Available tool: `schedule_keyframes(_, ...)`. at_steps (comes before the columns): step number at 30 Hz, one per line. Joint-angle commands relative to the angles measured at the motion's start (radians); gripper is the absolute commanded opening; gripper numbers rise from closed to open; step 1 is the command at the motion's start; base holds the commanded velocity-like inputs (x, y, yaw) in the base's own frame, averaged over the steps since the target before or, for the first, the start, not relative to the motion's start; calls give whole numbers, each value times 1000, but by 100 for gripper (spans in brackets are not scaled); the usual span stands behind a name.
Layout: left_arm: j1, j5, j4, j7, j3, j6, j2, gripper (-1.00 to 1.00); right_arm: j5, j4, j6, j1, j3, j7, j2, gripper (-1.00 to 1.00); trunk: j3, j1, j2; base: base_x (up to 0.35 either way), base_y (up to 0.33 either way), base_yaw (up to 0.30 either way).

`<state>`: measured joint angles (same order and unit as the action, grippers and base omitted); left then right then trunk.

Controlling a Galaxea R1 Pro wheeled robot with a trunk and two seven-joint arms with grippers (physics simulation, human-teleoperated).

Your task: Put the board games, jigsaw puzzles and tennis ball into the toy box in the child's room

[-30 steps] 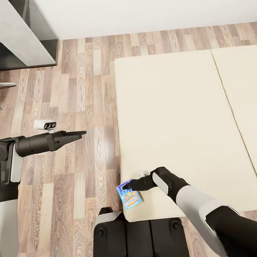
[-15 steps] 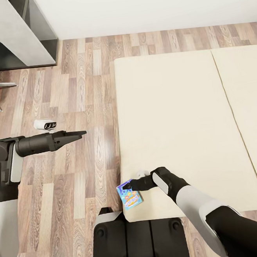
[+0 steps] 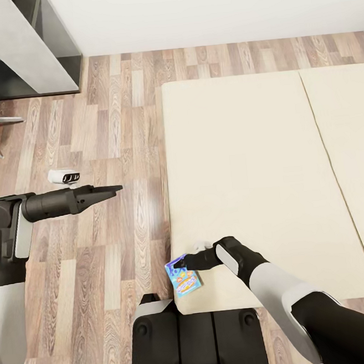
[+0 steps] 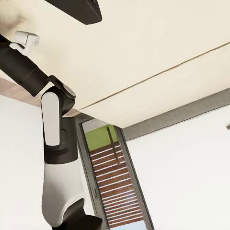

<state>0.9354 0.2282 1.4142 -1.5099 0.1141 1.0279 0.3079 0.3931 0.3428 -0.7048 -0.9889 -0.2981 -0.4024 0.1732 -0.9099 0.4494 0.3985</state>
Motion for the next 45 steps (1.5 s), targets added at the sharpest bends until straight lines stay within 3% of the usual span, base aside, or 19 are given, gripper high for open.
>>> schedule_keyframes(1, 0, 0, 0, -3, 0, 11, 0, 100, 0, 1, -2, -1, -4, -3, 0, 100, -1, 1, 2, 0, 0, 0)
schedule_keyframes(30, -2, -1, 0, -3, -1, 11, 0, 100, 0, 1, -2, -1, -4, -6, -3, 100, 0, 1, 2, 0, 24, 0)
schedule_keyframes(45, -8, -2, 0, -1, -2, 8, 0, 100, 1, 1, -2, -1, -3, -9, -9, 100, 21, 1, 2, 0, 0, 0)
